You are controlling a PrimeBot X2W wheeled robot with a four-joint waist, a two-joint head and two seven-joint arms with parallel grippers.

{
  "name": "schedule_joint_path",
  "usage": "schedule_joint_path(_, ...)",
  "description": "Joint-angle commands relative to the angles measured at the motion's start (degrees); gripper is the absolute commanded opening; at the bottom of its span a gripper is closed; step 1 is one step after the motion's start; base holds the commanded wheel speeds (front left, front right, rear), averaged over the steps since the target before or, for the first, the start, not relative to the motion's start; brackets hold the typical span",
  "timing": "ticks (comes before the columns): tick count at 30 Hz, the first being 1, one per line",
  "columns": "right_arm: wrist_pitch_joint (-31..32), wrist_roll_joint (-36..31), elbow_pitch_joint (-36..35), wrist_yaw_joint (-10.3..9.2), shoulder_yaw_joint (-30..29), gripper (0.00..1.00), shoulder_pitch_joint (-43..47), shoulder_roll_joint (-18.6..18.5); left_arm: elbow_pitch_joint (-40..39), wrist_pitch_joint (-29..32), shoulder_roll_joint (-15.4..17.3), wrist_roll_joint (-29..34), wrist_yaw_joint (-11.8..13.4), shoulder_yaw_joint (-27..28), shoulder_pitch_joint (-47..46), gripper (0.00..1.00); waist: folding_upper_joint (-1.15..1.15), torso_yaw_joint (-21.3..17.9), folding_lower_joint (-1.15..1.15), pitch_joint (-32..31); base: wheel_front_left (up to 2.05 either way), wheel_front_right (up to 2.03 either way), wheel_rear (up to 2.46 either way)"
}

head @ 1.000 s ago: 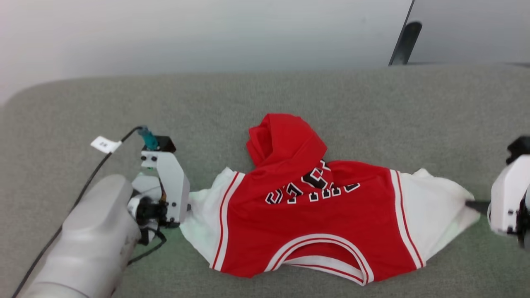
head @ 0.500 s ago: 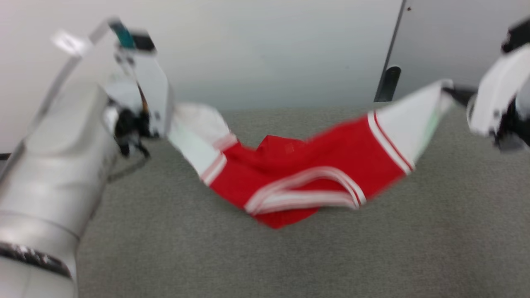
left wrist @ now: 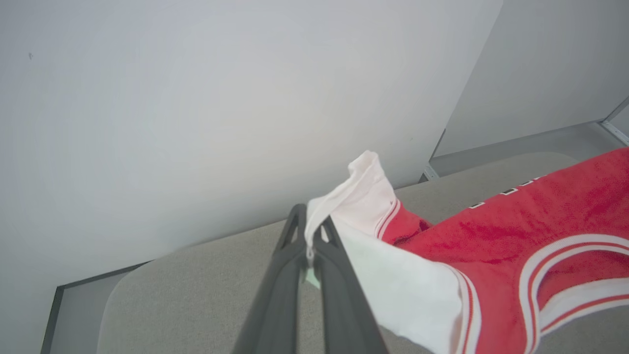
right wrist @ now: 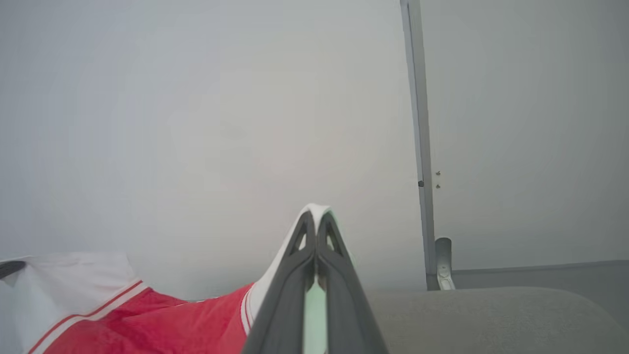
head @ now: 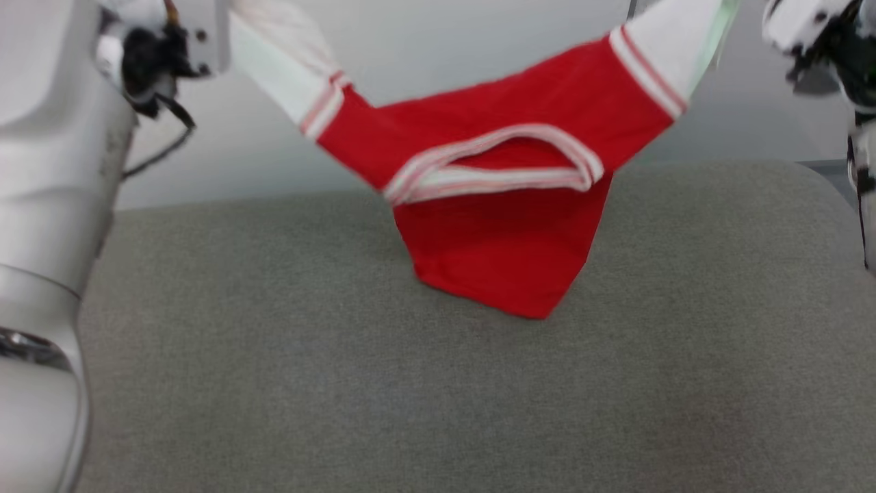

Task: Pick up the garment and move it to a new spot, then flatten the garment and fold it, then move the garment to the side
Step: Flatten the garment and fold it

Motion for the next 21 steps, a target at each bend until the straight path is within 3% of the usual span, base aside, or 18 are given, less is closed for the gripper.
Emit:
schedule_joint_path(1, -3.00, -1.25, 2.08, -0.02, -1.16, 0.00, -2.26, 0.59, 0.78, -1.83, 0.38, 0.62, 0.37, 0.17, -1.71, 0.00, 0.00, -0.17, 0.00, 0.06, 0.00, 0.00, 0.00)
schedule_joint_path(10, -14.90, -3.74, 9.33, -0.01, -1.81, 0.00, -8.90, 2.47, 5.36, -9.93, -0.56, 0.29, 2.16, 2.05, -6.63, 0.00, 0.00, -0.19, 0.00, 2.87, 0.00, 0.00, 0.00)
schedule_joint_path(16, -23.77, -5.37, 10.47, -0.01, -0.50, 0.00, -14.20, 1.97, 6.36, -16.94, -0.93, 1.00, 5.14, 3.39, -13.67, 0.00, 0.00, 0.28, 0.00, 11.62, 0.00, 0.00, 0.00)
schedule_joint_path(21, -31.41, -7.48, 11.40, -0.01, 0.20, 0.00, -20.45, 1.01, 6.38, -23.14, -1.17, 1.69, 5.74, 4.03, -20.98, 0.00, 0.00, 0.92, 0.00, 20.64, 0.00, 0.00, 0.00)
